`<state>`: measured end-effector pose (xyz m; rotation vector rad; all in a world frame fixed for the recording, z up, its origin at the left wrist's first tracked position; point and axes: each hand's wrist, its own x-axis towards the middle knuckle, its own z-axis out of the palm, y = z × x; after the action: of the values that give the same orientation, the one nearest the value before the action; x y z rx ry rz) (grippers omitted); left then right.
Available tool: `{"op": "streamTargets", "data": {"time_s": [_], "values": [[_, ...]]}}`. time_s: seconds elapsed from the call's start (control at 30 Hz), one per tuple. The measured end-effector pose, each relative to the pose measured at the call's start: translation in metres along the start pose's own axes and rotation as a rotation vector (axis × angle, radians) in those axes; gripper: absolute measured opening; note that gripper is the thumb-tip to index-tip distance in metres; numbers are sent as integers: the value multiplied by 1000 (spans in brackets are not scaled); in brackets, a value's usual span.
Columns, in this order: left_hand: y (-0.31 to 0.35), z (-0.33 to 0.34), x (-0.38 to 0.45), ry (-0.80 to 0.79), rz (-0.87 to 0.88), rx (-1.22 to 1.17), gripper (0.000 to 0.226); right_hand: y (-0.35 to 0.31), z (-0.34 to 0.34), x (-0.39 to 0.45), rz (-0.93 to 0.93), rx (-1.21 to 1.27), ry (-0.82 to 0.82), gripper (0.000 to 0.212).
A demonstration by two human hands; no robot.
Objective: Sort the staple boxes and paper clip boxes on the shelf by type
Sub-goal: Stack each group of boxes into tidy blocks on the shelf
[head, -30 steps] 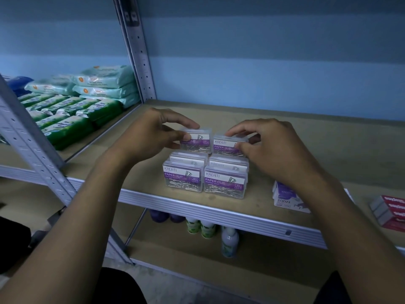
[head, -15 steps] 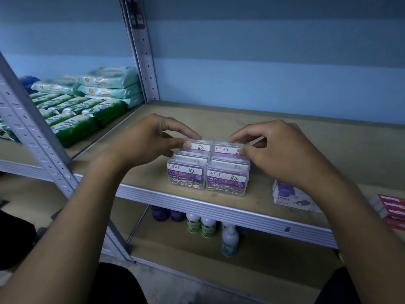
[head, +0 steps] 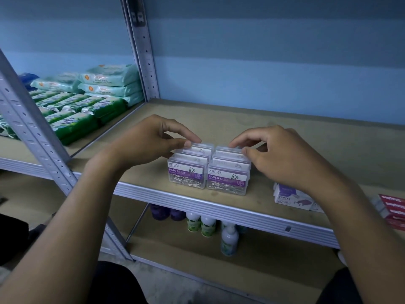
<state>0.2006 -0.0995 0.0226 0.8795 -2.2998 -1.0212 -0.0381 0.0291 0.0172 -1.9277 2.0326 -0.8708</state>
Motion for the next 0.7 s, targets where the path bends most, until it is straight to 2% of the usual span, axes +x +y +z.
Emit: {"op": "streamTargets", "data": {"time_s": [0.07,0.1,0.2,0.27,0.33,0.43,0.7], "values": [[2,0,-3,8,0,17,15,-2,-2,0,-18,1,-11,16],[4,-1,-4,4,8,44,17,-3,-3,-1,-14,2,-37,23],[6,-3,-8,-90,26,90,43,-6,-3,-6,-5,-19,-164,73],[7,-3,-9,-167,29,71,62,-9,-1,-7,-34,-43,-211,92],[6,0,-9,-200,47,129,70,-10,2,-7,-55,-74,-231,102],[6,3,-9,-190,71,233,72,-10,7,-5,-66,-113,-238,103],[8,3,-6,-182,60,262,70,-7,12,-3,-78,-135,-181,99]]}}
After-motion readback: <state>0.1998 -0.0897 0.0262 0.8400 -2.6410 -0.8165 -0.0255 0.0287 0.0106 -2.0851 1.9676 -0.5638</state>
